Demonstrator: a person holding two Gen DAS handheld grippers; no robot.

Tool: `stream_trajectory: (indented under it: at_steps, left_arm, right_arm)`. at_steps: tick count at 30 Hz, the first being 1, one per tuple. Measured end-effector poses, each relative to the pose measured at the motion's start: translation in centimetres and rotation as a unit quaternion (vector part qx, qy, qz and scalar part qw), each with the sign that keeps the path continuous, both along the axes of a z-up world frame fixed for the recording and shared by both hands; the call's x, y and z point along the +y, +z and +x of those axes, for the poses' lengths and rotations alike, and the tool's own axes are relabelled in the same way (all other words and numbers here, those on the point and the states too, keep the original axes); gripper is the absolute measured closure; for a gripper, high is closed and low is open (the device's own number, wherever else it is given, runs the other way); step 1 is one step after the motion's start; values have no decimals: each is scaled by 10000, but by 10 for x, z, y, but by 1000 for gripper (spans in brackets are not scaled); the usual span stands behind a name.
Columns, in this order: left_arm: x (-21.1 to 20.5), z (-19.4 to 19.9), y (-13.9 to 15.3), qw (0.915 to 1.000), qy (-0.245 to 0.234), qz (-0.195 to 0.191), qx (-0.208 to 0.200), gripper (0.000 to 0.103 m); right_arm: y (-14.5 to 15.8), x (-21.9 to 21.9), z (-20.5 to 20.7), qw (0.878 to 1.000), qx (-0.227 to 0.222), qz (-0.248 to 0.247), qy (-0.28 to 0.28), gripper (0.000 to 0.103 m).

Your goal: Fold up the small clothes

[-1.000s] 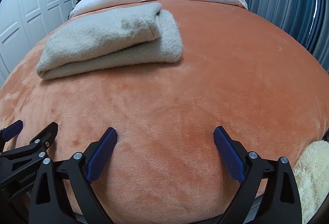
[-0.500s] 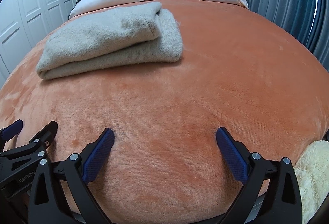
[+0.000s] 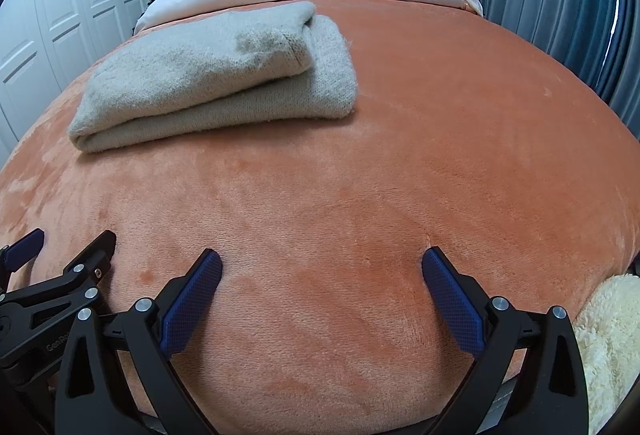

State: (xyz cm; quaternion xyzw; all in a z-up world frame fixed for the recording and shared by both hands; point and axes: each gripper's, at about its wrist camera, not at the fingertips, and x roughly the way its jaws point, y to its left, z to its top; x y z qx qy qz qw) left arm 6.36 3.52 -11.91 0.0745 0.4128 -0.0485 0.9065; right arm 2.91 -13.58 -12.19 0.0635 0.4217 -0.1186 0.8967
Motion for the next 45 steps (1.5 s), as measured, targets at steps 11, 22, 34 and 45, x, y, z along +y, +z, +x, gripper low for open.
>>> stream_trajectory:
  at_steps: [11, 22, 34, 45]
  left_arm:
    - [-8, 0, -1, 9998, 169, 71, -46, 5]
    - [-11, -1, -2, 9997, 235, 84, -57, 5]
    - [-10, 0, -2, 9997, 227, 82, -56, 5]
    - [-10, 0, -3, 9997, 225, 82, -57, 5]
  right_arm:
    - [-1, -3, 0, 10000, 3, 7, 12, 5]
    - [-2, 4, -2, 10000, 5, -32, -30, 5]
    - [-2, 2, -1, 10000, 5, -31, -23, 5]
    - [-2, 1, -1, 10000, 5, -32, -20, 5]
